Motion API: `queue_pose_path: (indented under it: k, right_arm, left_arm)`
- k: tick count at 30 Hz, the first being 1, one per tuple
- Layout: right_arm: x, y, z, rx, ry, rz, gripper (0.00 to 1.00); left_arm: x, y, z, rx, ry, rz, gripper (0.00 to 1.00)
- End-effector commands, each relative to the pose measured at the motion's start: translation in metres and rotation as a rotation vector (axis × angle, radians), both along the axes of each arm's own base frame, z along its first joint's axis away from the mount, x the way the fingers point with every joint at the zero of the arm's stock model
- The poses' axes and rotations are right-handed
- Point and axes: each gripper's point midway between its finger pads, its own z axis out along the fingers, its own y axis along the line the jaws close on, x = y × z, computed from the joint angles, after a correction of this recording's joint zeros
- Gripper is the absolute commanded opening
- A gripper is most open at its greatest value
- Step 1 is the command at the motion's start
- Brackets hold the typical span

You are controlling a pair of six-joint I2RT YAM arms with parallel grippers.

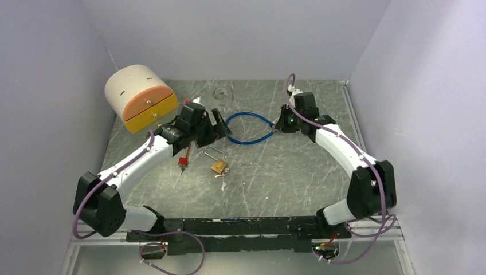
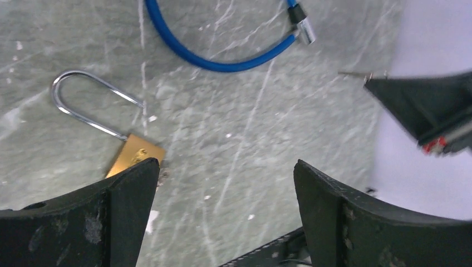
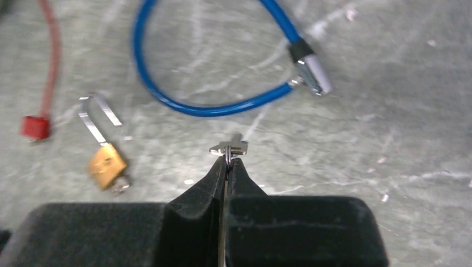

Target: Unlock with the key

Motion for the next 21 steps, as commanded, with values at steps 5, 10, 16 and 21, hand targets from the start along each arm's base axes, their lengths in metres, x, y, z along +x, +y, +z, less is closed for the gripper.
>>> queue_pose_path:
  k: [5, 10, 16, 21]
  right_arm:
    - [-0.038, 0.068, 0.107, 0.314, -0.198, 0.259, 0.0]
    - [-0.067, 0.11, 0.139, 0.391, -0.239, 0.401, 0.0]
    - [-0.089, 0.152, 0.153, 0.448, -0.253, 0.51, 0.0]
    - [-0.093, 0.165, 0.153, 0.453, -0.25, 0.53, 0.0]
  left_arm:
    - [0.015, -0.028, 0.056, -0.426, 0.248, 0.126, 0.94]
    - [0.007, -0.045, 0.069, -0.628, 0.5, 0.171, 0.94]
    - [-0.007, -0.062, 0.076, -0.772, 0.701, 0.147, 0.88]
    - [-0.014, -0.061, 0.078, -0.838, 0.741, 0.166, 0.76]
